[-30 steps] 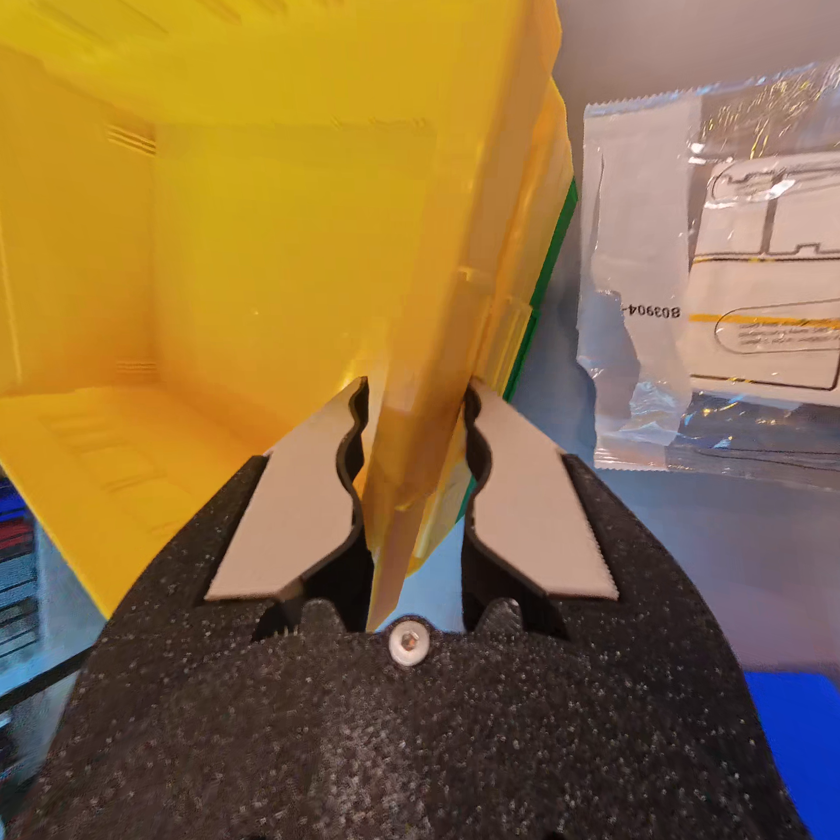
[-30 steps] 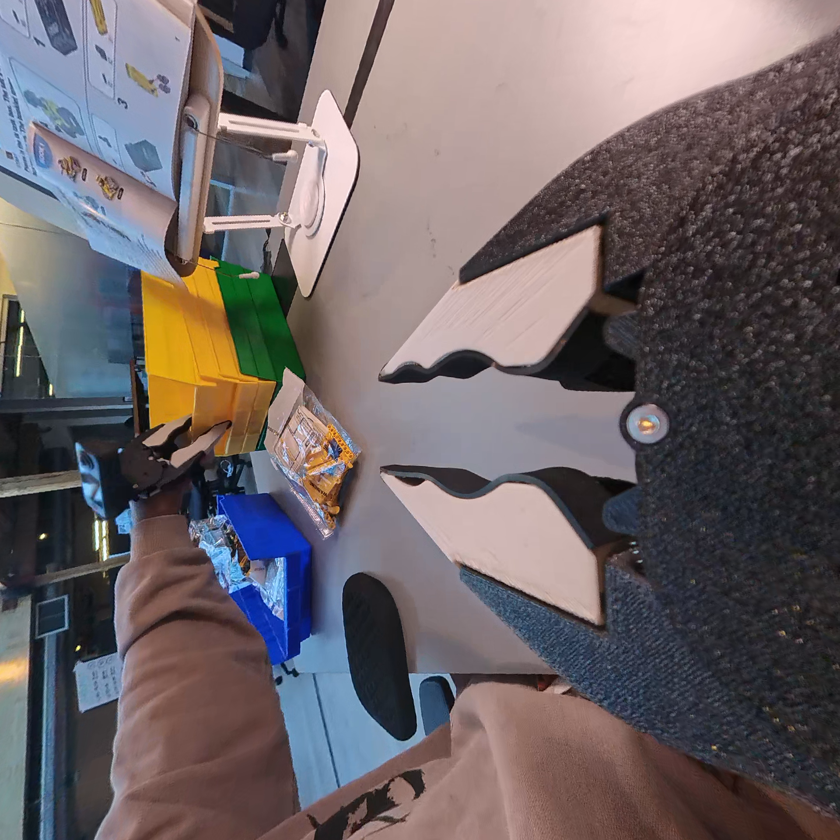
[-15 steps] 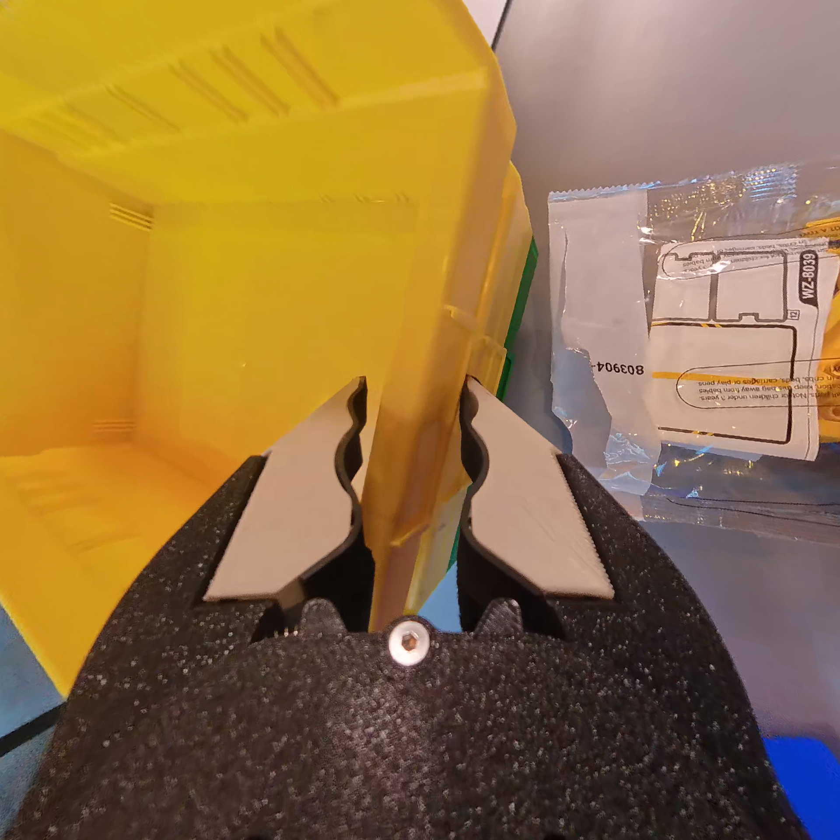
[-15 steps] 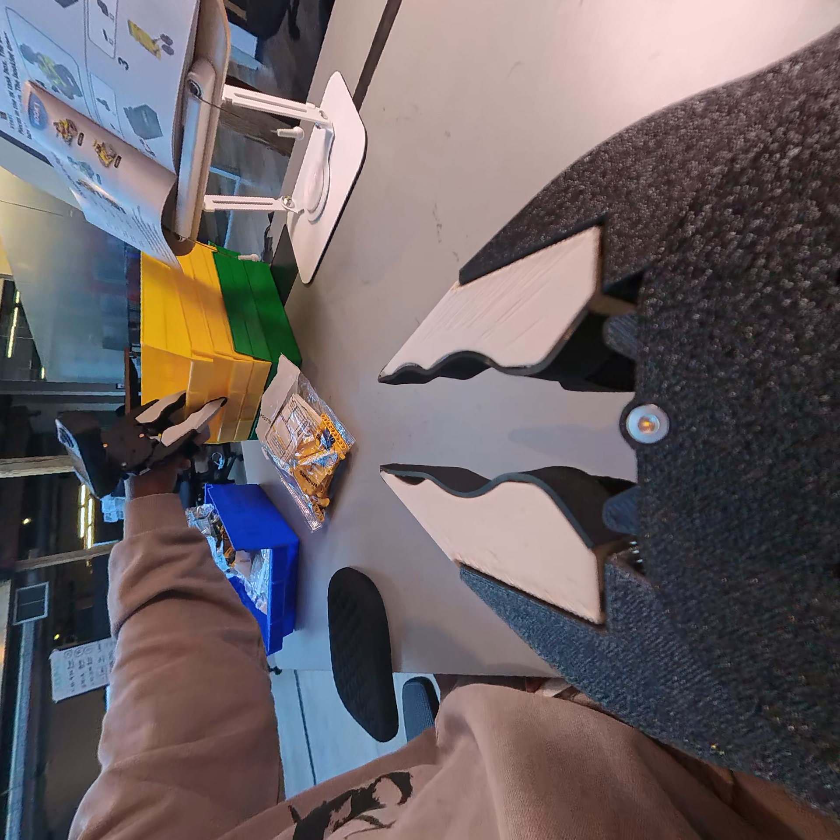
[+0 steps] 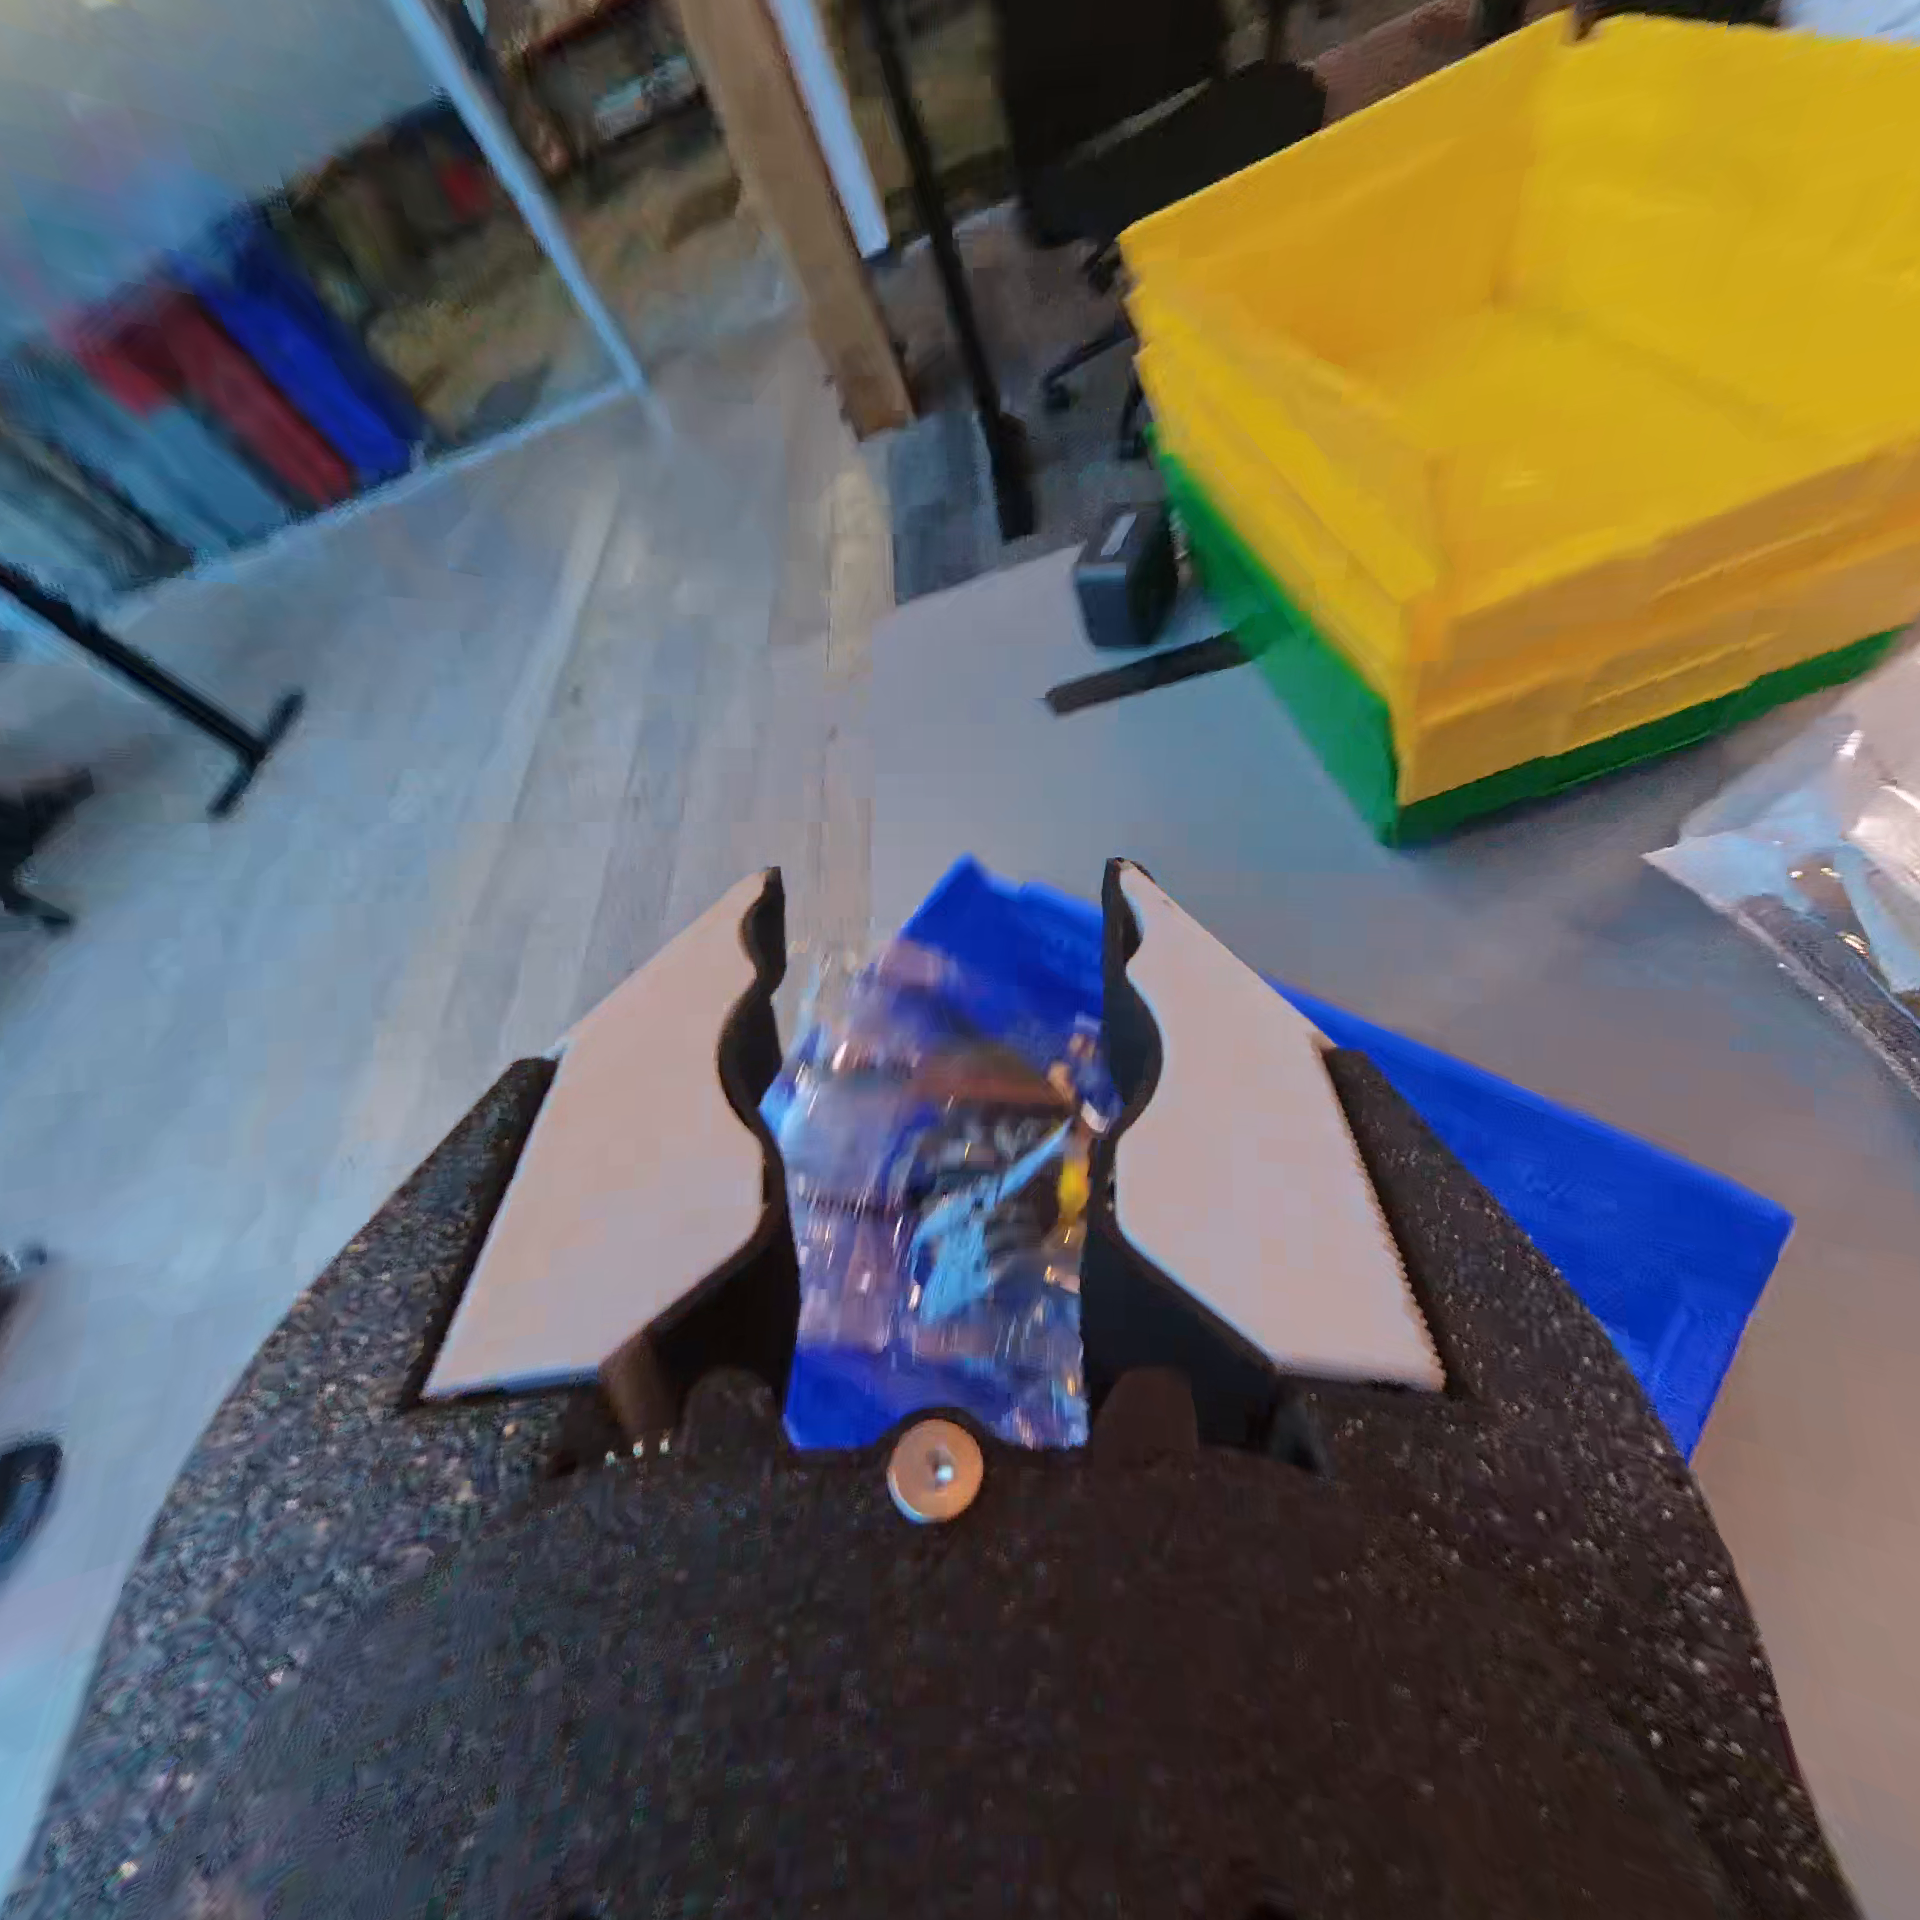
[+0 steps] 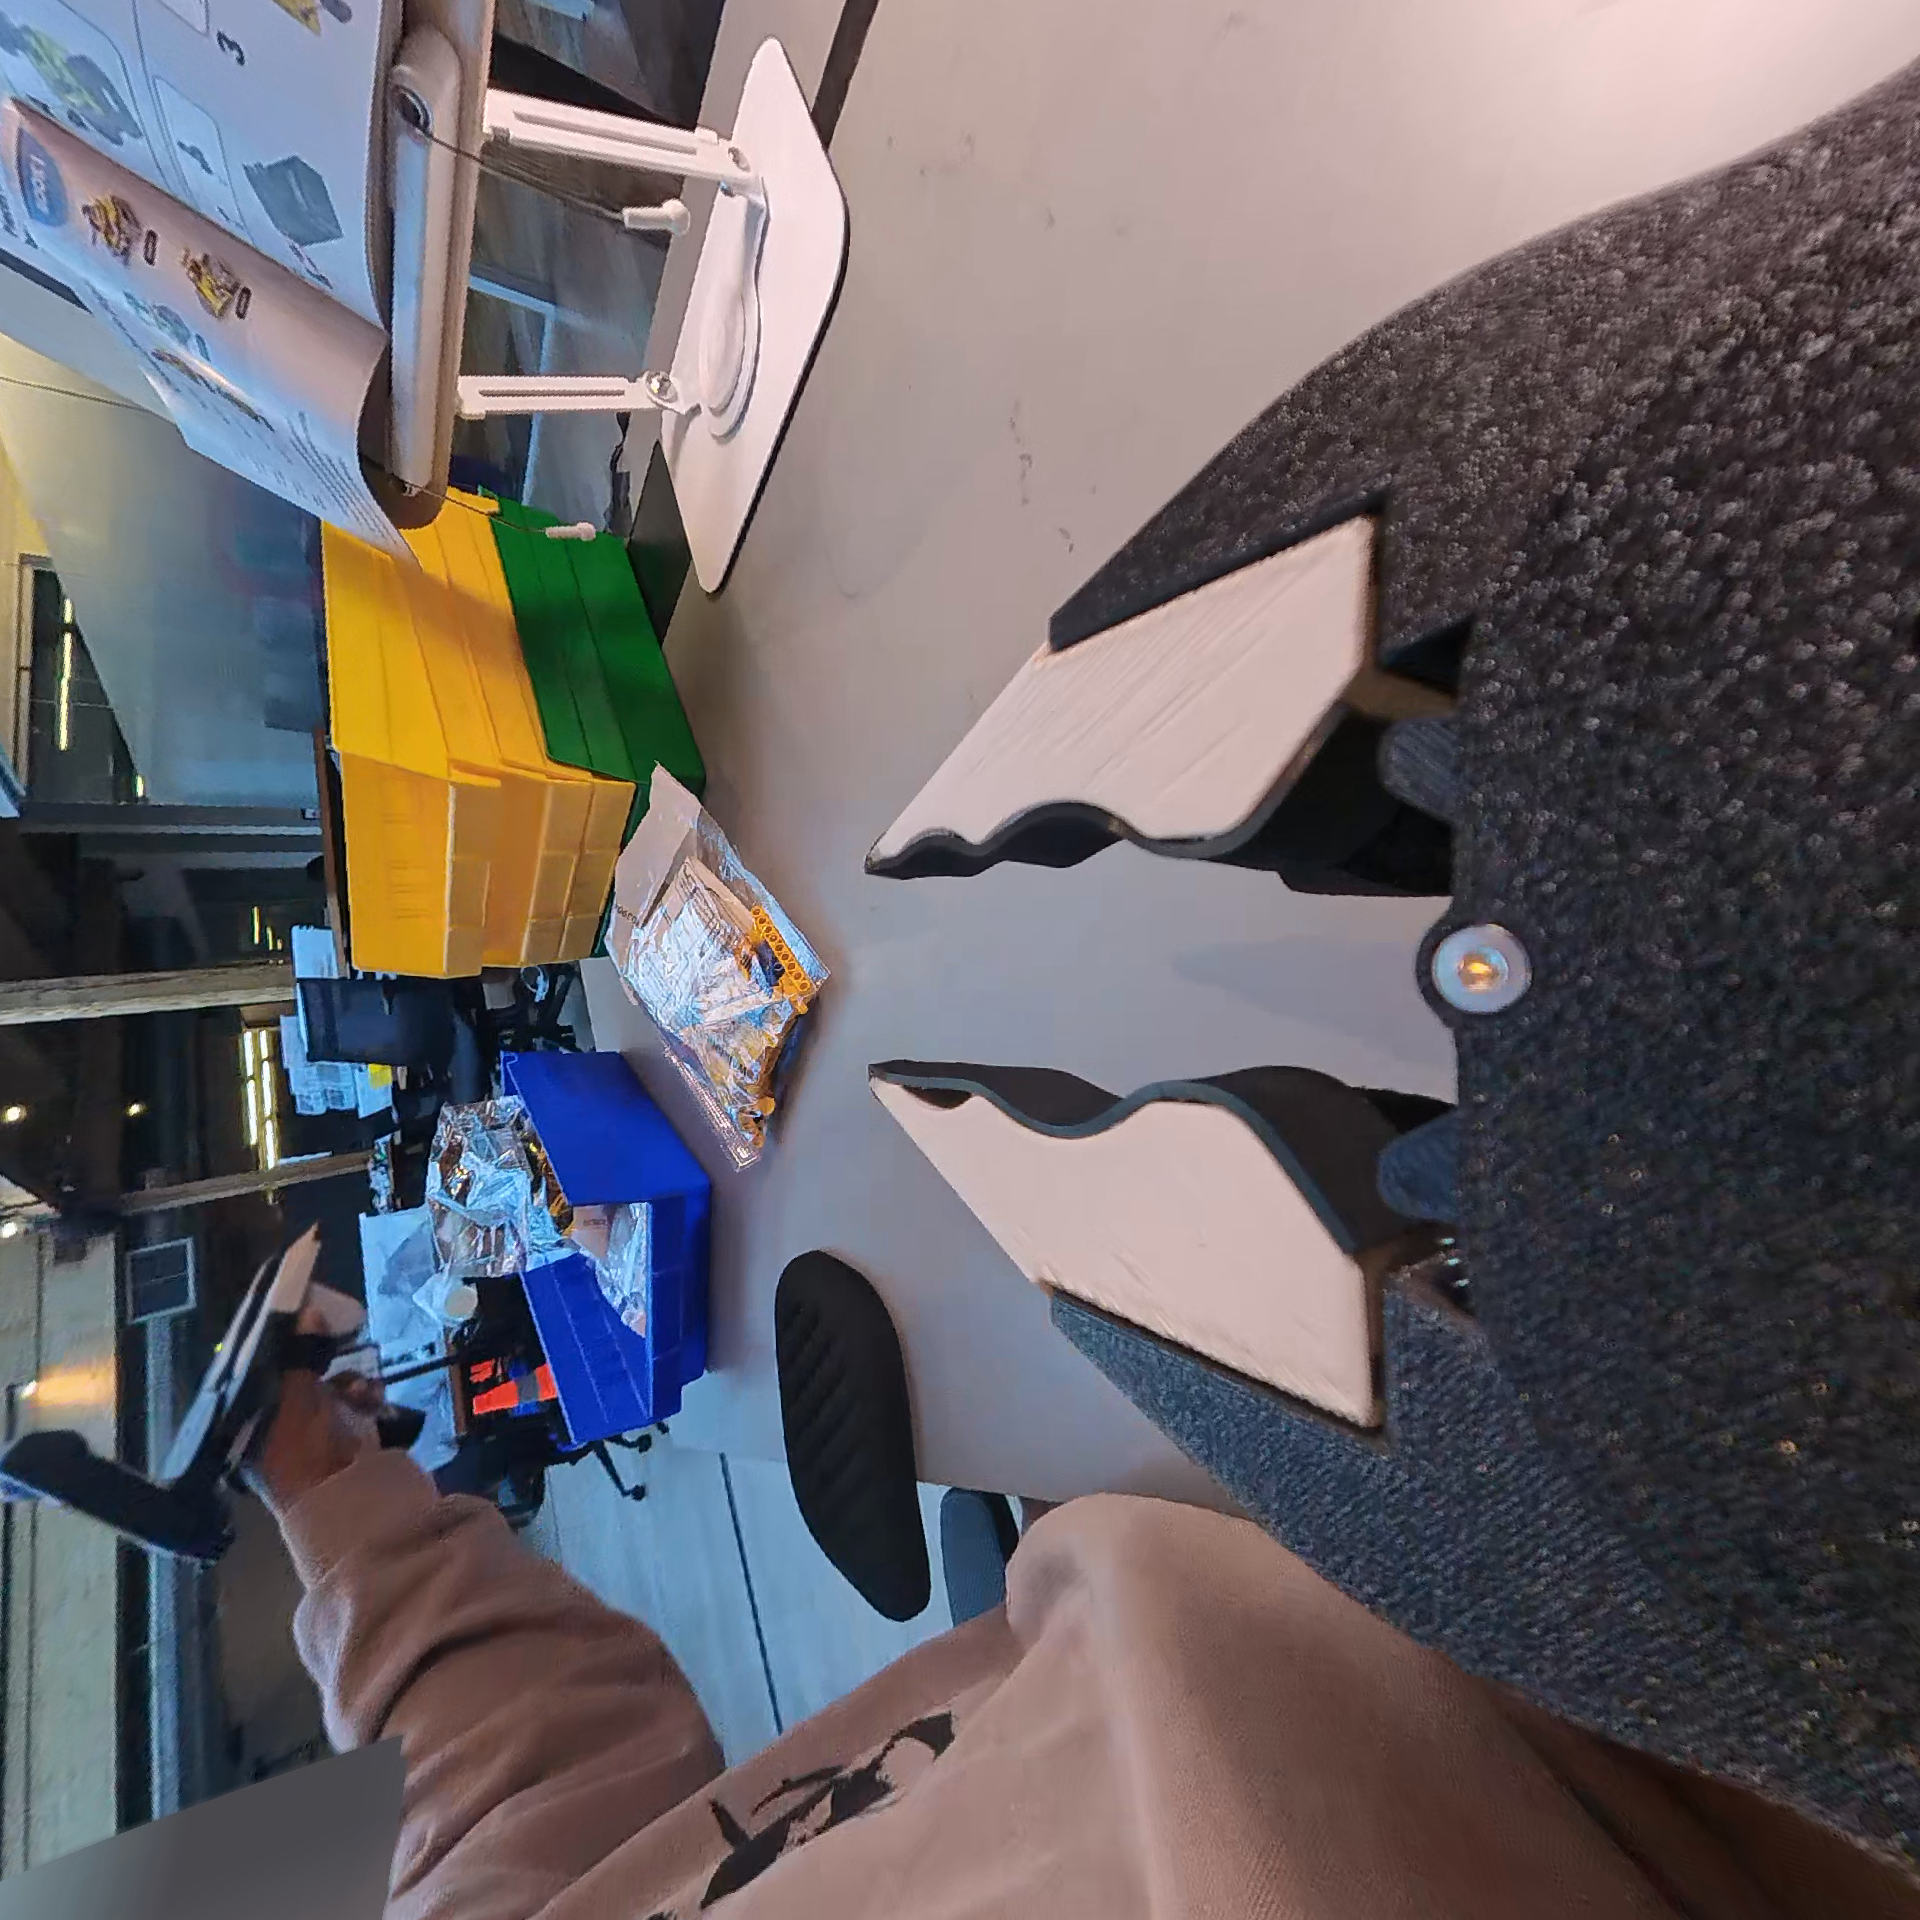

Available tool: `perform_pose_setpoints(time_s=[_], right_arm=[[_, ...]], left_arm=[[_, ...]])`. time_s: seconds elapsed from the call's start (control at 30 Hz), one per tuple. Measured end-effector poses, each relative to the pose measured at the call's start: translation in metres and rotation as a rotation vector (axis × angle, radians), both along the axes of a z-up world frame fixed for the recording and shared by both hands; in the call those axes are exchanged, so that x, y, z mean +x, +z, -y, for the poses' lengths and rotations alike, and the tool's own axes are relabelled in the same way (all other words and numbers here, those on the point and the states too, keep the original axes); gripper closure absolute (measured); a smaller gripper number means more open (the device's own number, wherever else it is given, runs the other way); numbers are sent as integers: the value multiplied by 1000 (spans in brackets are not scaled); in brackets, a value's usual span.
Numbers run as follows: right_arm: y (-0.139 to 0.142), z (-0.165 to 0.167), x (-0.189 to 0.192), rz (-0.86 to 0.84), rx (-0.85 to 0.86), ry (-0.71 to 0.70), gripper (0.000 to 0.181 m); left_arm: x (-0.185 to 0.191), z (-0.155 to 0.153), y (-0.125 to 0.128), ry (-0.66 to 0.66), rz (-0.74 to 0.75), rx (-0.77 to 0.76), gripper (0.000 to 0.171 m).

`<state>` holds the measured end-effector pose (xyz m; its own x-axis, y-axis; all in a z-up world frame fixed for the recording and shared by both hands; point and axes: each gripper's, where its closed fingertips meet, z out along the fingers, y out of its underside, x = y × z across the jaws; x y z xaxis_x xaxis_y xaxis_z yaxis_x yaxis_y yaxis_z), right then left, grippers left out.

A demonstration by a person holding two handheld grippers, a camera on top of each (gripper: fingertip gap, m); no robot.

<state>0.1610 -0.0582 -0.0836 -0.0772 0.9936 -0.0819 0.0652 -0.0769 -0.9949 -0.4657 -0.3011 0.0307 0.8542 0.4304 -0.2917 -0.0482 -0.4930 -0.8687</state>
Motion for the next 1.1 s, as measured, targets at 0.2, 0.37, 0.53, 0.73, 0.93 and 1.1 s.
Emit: perform_pose_setpoints(time_s=[0.2,0.37,0.53,0.73,0.93,1.1], right_arm=[[-5,2,-4,26,6,1,146],[0,7,-10,19,-16,12,146],[-12,6,-9,67,26,-33,146],[-14,1,-8,70,-7,-44,146],[-16,1,-14,85,8,-33,146],[-17,3,-13,93,30,-35,146]], left_arm=[[-51,88,-80,219,447,150,89],[-69,62,-102,160,543,240,102],[-62,29,-105,16,417,112,171],[-3,18,-46,-385,517,129,171],[-32,36,-64,-218,632,64,171],[-100,60,-67,201,373,101,121]])
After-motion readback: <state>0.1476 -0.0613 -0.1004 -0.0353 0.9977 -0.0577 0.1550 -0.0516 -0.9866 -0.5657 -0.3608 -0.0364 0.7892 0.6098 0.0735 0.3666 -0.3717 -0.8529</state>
